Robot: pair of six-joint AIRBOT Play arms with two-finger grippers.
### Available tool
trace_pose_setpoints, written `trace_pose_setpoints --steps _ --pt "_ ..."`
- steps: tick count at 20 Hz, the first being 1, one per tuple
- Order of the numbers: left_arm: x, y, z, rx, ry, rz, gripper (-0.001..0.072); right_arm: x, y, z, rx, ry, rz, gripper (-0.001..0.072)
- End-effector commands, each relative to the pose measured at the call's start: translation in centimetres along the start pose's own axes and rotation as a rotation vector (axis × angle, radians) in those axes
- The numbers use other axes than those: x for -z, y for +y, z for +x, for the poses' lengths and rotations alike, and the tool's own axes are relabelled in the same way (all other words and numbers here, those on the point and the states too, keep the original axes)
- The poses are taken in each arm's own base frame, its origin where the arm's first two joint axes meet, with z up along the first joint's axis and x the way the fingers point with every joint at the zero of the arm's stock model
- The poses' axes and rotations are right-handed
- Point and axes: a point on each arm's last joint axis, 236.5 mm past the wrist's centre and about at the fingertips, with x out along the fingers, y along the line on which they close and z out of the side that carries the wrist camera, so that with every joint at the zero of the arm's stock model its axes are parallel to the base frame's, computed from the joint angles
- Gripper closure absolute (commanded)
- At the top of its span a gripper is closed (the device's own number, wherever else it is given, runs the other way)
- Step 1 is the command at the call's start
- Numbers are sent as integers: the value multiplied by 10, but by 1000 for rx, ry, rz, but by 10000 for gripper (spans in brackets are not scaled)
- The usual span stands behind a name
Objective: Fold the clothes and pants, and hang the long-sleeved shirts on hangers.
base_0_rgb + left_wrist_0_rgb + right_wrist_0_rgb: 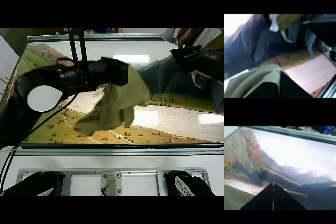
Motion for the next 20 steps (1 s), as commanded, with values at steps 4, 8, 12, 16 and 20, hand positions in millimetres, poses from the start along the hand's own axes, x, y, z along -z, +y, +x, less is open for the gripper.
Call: trace_pose_setpoints --steps 4,8,12,16,20 --pt "49 70 -1 -152 200 -73 691 -17 -27 -23 99 -57 19 696" --pt "178 177 -9 -365 478 -252 676 -12 -26 -20 88 -39 24 696" --pt "197 234 -33 -399 469 -534 -6 -10 -28 -19 88 -36 28 695" --pt "204 259 -68 -451 431 -586 -5 -3 -22 -18 64 -6 29 696" --pt "299 279 -84 -534 542 -778 -5 5 -16 -17 37 28 31 695"
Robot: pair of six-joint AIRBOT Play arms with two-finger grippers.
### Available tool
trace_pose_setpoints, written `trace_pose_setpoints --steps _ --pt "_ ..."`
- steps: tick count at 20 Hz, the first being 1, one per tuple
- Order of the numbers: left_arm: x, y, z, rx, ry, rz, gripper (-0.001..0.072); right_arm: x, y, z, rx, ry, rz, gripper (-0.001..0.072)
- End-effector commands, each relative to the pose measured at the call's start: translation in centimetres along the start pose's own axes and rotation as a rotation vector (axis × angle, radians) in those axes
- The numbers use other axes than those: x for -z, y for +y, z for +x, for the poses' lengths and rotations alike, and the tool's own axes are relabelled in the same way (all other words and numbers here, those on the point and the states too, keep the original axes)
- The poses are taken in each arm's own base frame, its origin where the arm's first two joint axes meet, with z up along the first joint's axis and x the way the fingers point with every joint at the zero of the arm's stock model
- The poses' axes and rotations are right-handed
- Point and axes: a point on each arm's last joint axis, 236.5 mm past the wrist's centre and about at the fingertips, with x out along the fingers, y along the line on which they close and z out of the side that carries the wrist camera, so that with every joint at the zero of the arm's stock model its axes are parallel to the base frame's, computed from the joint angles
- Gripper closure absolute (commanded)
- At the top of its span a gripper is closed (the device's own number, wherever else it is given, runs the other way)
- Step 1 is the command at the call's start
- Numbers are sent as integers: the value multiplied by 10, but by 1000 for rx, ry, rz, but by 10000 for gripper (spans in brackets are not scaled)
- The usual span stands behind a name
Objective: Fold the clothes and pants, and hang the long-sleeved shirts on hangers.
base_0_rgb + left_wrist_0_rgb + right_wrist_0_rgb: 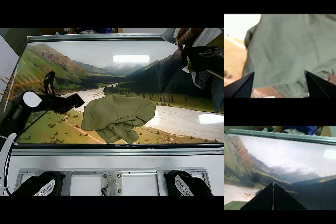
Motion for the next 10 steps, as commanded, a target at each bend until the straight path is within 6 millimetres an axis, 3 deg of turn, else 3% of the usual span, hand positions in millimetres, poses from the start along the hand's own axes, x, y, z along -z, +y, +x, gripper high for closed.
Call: trace_pose_setpoints --steps 1,5,10 --pt "43 52 36 -42 99 -190 -5 7 5 0 -21 28 1 696" --pt "78 68 81 -18 213 -350 -5 9 7 0 -31 40 1 695" --pt "83 57 108 -10 282 -331 -4 15 2 0 -12 62 -16 696"
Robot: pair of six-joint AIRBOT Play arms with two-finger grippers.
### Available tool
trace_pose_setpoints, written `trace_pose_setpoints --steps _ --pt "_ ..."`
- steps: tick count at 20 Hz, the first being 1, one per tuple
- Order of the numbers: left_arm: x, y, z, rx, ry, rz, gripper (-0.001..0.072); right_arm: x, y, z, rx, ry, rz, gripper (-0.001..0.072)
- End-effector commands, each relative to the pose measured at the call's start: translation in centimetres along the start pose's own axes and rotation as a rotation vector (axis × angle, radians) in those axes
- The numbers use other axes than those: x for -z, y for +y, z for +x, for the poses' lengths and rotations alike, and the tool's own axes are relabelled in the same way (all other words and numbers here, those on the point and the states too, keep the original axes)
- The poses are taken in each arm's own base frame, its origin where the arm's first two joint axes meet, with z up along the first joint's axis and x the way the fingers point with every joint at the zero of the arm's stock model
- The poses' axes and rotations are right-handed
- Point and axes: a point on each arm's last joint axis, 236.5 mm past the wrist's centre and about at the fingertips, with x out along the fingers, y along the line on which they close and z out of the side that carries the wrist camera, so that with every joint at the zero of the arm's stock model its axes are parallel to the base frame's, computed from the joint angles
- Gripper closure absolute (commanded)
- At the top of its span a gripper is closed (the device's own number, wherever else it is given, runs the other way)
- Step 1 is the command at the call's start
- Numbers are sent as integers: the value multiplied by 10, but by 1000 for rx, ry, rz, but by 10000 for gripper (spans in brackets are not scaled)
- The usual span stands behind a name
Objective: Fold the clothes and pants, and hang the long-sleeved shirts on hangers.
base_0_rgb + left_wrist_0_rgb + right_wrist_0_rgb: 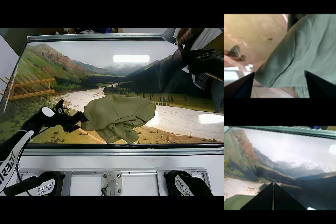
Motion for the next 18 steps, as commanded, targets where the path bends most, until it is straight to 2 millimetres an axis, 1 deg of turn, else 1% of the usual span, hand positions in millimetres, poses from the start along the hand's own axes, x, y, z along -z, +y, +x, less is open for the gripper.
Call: trace_pose_setpoints --steps 1,2,3,4,5,6,7,8,9,10,11,12,13,15,17,18 --pt "1 -7 18 4 35 4 73 12 -13 0 52 48 -3 696" --pt "-1 -10 19 6 32 10 286 22 -24 -1 100 85 28 695" --pt "-4 -14 18 11 28 14 516 39 -38 -1 152 137 71 696" --pt "-7 -19 14 19 28 27 675 65 -52 -3 206 214 114 695" --pt "-9 -26 10 25 31 53 690 96 -64 -6 257 302 166 695" --pt "-10 -33 6 35 36 90 690 136 -78 -10 323 401 264 690" --pt "-12 -40 1 46 39 127 690 176 -89 -14 386 484 367 623" --pt "-12 -47 -2 55 45 159 690 218 -96 -16 435 562 474 305" --pt "-13 -54 -5 62 43 187 690 255 -96 -14 445 630 551 11" --pt "-16 -59 -8 69 37 203 690 291 -93 -11 439 696 604 8" --pt "-18 -63 -10 74 30 209 690 319 -88 -6 429 742 656 9" --pt "-20 -64 -11 77 24 212 690 343 -82 1 412 767 724 40" --pt "-21 -65 -12 78 22 213 690 360 -74 11 389 780 791 134" --pt "-20 -64 -11 76 26 215 690 377 -63 34 332 788 840 142" --pt "-20 -64 -11 76 27 215 690 386 -53 53 293 779 872 142" --pt "-20 -64 -11 76 25 215 691 389 -50 60 283 777 882 144"
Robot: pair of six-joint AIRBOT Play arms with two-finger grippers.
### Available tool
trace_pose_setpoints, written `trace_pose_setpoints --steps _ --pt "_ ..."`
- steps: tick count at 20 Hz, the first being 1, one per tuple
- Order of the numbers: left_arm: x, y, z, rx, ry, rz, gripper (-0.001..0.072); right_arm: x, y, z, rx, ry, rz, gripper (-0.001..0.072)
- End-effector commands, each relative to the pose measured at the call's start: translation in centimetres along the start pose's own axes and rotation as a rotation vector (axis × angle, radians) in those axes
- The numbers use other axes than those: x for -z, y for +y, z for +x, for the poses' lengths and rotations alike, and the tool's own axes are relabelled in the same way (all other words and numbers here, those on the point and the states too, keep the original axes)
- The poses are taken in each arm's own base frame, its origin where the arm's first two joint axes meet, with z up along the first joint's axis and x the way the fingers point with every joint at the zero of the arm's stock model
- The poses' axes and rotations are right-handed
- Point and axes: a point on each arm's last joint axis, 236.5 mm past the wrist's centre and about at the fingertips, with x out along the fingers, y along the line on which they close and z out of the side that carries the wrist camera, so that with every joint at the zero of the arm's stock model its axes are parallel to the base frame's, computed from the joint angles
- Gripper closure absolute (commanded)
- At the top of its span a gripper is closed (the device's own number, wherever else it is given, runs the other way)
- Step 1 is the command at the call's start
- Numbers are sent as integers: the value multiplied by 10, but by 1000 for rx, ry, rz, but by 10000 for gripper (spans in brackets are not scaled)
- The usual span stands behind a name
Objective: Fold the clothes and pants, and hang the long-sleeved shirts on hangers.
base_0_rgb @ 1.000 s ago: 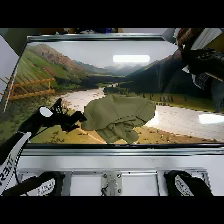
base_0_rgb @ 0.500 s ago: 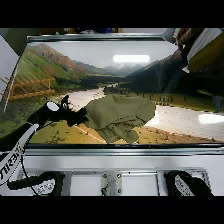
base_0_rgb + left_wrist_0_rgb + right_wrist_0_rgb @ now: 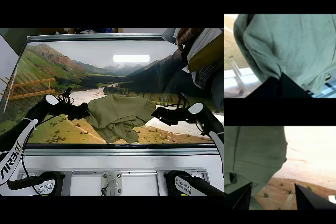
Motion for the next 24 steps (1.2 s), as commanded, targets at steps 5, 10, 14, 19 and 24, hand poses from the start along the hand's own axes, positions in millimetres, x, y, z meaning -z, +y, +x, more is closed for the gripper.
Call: trace_pose_setpoints --steps 5,10,14,19,24 --pt "-1 -2 -1 2 -3 8 691 10 22 44 -77 22 42 152" --pt "-1 -2 -1 2 -3 8 690 -2 24 44 -78 -32 38 207" --pt "-1 -2 -1 3 -3 8 690 -5 24 43 -80 -44 39 695" --pt "-39 -53 -78 98 -175 74 690 -58 96 -51 -212 -217 -202 698" --pt "-13 -251 -332 523 -661 423 690 -71 248 -330 -430 -761 -585 698"
